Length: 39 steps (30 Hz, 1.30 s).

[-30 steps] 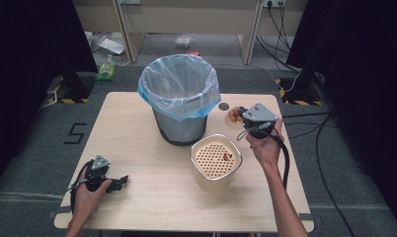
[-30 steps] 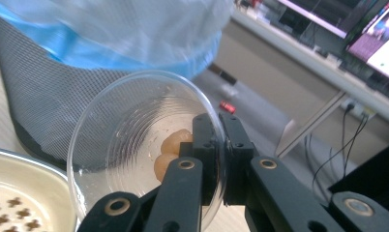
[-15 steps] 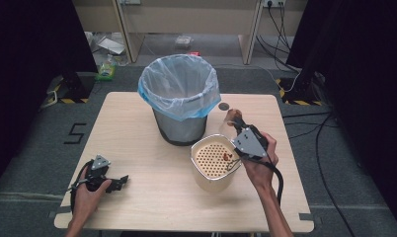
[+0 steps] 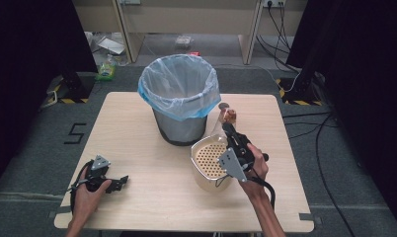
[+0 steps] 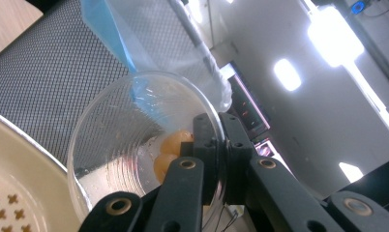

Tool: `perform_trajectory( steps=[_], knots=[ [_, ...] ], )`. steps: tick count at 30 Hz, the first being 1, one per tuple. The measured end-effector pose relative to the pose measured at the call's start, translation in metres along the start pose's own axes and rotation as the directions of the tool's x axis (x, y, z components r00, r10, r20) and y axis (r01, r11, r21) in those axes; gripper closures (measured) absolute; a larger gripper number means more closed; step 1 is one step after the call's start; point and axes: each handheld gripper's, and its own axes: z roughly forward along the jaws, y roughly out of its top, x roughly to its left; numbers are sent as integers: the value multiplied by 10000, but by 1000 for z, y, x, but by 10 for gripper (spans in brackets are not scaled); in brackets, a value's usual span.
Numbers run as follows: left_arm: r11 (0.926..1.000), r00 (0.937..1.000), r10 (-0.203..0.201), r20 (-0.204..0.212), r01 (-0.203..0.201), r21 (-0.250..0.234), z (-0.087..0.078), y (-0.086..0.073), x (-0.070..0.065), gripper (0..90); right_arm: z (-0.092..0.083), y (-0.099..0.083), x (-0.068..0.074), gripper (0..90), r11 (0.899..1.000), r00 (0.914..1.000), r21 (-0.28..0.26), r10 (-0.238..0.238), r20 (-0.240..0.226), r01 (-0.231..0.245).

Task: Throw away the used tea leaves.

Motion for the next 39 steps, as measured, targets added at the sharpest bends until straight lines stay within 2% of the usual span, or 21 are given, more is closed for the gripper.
perform_trajectory(
  steps=[2, 6, 8, 9, 11, 12, 13, 14, 16, 17, 18, 24, 25, 26, 28, 30, 31, 33, 34, 36, 39],
  knots=[
    [10000, 10000, -1, 4, 1, 0, 0, 0, 0, 0, 0, 1, 2, 880, 9996, 9996, -53, -262, 62, 262],
    [10000, 10000, 0, 8, 0, 5, 0, 0, 0, 0, -4, 5, 15, 880, 9866, 9865, -200, -1616, 263, 1622],
    [10000, 10000, -2, 9, 2, 4, 0, 0, 0, 0, -6, 3, 19, 881, 9860, 9855, -198, -1646, 410, 1655],
    [10000, 10000, -4, 7, 4, 4, 0, 0, 0, 0, -5, 3, 19, 881, 9783, 9781, -223, -2049, 374, 2059],
    [10000, 10000, -1, 7, 1, 4, 0, 0, 0, 0, -3, -1, 21, 881, 9845, 9841, 48, -1753, 304, 1752],
    [10000, 10000, -4, 10, 4, 2, 0, 0, 0, 0, -6, 3, 20, 881, 9803, 9799, -182, -1958, 394, 1966],
    [10000, 10000, -2, 9, 2, 4, 0, 0, 0, 0, -5, 5, 21, 881, 9655, 9653, -294, -2573, 452, 2587],
    [10000, 10000, -5, 7, 5, 3, 0, 0, 0, 0, -1, 2, 23, 881, 9672, 9667, 33, -2541, 315, 2541],
    [10000, 10000, -21, 7, 21, -12, 0, 0, 0, 0, 1, -2, 25, 881, 9739, 9735, 121, -2268, 306, 2265],
    [10000, 10000, -4, 6, 4, -4, 0, 0, 0, 0, 0, 0, 28, 881, 9642, 9641, 35, -2653, 130, 2653],
    [10000, 10000, -9, 9, 9, -4, 0, 0, 0, 0, -1, 2, 29, 881, 9614, 9613, -66, -2749, 160, 2751],
    [10000, 10000, 0, 10, 0, 4, -1, 0, 0, 0, -4, 9, 28, 880, 9542, 9541, -281, -2967, 413, 2980],
    [10000, 10000, -1, 8, 1, 1, -1, -1, 0, 0, -8, 14, 27, 880, 9516, 9515, -502, -2996, 699, 3033],
    [10000, 10000, 2, 5, -2, 1, -1, -1, 0, 0, -7, 12, 27, 880, 9565, 9573, -508, -2849, 500, 2873],
    [10000, 10000, 0, 4, 0, 3, -1, -1, 0, 0, -4, 8, 30, 880, 9558, 9560, -216, -2926, 213, 2931],
    [10000, 10000, -7, 5, 7, -1, -1, -1, 0, 0, -10, 7, 35, 881, 9338, 9336, -517, -3496, 783, 3540],
    [10000, 10000, -7, 3, 7, -1, -1, -1, 0, 0, -10, 6, 34, 881, 9385, 9377, -432, -3387, 767, 3425],
    [10000, 10000, -3, 0, 3, 3, -1, -1, 0, 0, -11, 6, 33, 881, 9371, 9372, -568, -3398, 788, 3445],
    [10000, 10000, -3, 0, 3, 3, -1, -1, 0, 0, -12, 7, 33, 881, 9462, 9464, -583, -3138, 768, 3184],
    [10000, 10000, -20, 6, 20, -10, -1, -1, 0, 0, -11, 8, 32, 881, 9436, 9437, -636, -3191, 872, 3250],
    [10000, 10000, 4, 2, -4, 8, -1, -1, 0, 0, -13, 13, 30, 881, 9497, 9502, -835, -2923, 1084, 3017]
  ],
)
